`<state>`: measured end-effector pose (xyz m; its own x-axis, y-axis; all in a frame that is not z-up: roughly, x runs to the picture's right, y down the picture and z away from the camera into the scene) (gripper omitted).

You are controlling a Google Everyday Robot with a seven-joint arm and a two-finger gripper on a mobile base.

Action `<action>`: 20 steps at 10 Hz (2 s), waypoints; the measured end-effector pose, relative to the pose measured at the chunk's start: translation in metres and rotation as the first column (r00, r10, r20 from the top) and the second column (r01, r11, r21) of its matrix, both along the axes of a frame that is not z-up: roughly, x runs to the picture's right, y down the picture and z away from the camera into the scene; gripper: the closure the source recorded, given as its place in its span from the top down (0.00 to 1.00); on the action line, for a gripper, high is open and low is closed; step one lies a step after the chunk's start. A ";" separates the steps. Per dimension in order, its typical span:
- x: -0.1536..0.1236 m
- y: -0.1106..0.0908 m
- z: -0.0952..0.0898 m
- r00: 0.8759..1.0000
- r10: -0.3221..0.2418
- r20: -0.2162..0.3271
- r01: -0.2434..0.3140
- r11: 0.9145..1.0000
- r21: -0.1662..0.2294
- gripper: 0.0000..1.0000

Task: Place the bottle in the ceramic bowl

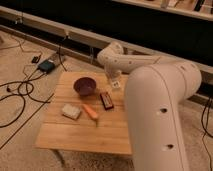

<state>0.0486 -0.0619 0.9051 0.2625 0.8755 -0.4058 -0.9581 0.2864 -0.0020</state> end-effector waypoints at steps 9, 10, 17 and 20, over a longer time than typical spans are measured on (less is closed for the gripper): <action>-0.096 -0.061 0.020 0.974 -0.139 0.181 0.125 0.988 0.085 0.00; -0.106 -0.063 0.023 0.970 -0.146 0.193 0.129 0.987 0.099 0.00; -0.165 -0.047 0.044 0.951 -0.160 0.266 0.133 0.984 0.116 0.00; -0.176 -0.036 0.050 0.949 -0.157 0.273 0.132 0.985 0.108 0.00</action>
<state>-0.1277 -0.0977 0.9553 0.4808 0.8484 -0.2214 -0.8709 0.4329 -0.2326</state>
